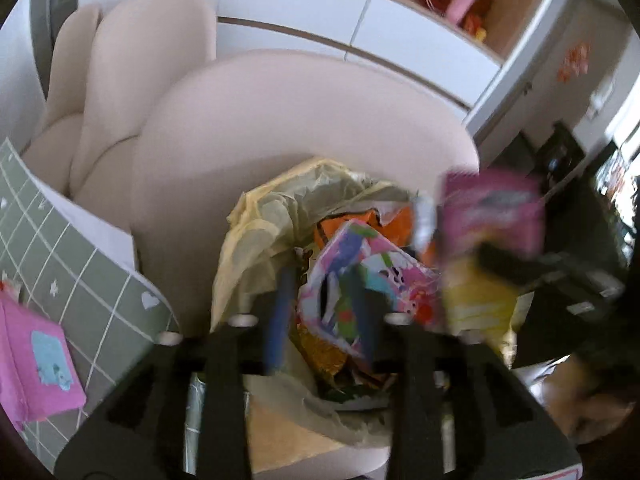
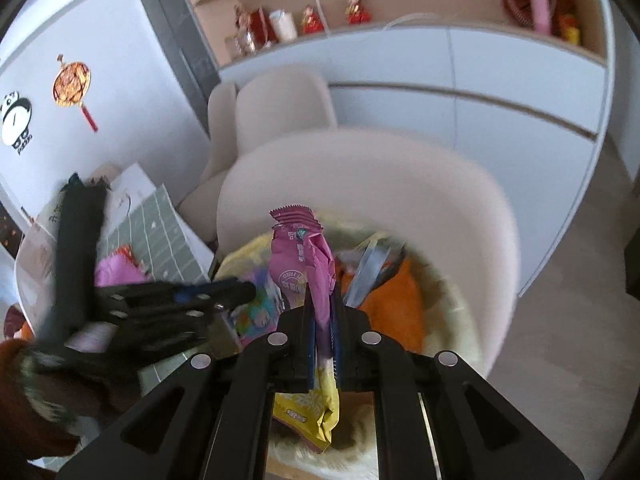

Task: Collect trash
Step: 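Carry both bags over the bin and open both tools to drop them, then move both tools back to the table and grasp the red paper cup with the left tool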

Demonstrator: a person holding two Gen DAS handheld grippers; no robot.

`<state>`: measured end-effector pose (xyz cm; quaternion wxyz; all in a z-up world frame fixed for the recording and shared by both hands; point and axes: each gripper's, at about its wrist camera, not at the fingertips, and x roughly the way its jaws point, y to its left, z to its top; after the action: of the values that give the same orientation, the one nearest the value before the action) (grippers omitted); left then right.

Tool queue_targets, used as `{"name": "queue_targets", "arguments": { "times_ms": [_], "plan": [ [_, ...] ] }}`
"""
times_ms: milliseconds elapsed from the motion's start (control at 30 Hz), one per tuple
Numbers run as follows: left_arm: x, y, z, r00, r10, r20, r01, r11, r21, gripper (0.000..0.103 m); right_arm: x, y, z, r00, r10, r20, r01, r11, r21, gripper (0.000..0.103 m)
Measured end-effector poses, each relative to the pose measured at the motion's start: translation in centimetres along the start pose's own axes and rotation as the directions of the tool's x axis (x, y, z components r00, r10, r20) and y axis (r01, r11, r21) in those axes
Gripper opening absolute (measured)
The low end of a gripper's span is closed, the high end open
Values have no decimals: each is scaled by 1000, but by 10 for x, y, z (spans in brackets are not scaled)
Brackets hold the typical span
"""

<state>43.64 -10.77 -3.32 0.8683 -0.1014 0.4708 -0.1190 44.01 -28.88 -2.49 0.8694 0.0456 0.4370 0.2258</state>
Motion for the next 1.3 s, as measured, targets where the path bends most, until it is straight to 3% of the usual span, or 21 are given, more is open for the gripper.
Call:
{"name": "queue_targets", "arguments": {
  "times_ms": [200, 467, 700, 800, 867, 900, 1167, 1300],
  "plan": [
    [-45, 19, -6, 995, 21, 95, -14, 997, -76, 44, 38, 16, 5, 997, -9, -81, 5, 999, -46, 8],
    [-94, 39, -30, 985, 66, 160, -48, 992, -116, 49, 83, 25, -5, 975, -61, -216, 36, 992, -119, 8],
    [-110, 51, -58, 988, 78, 132, -60, 989, -136, 50, 80, 24, -9, 973, -51, -224, 31, 995, -93, 10],
    [-115, 61, -69, 989, 88, 121, -68, 985, -160, 50, 67, 29, -10, 981, -47, -189, 34, 997, -75, 20],
    [-119, 68, -75, 989, 93, 118, -72, 983, -169, 50, 54, 32, -11, 987, -56, -149, 45, 996, -75, 37],
    [-122, 71, -79, 988, 96, 117, -75, 982, -174, 50, 48, 34, -11, 990, -57, -131, 47, 996, -78, 39],
    [-147, 101, -114, 985, 126, 118, -98, 970, -222, 50, 4, 50, -17, 991, -132, -14, 130, 987, -95, 40],
    [-161, 121, -134, 976, 181, 122, -149, 961, -235, 50, -15, 61, -19, 994, -109, 21, 110, 991, -74, 40]
  ]
}}
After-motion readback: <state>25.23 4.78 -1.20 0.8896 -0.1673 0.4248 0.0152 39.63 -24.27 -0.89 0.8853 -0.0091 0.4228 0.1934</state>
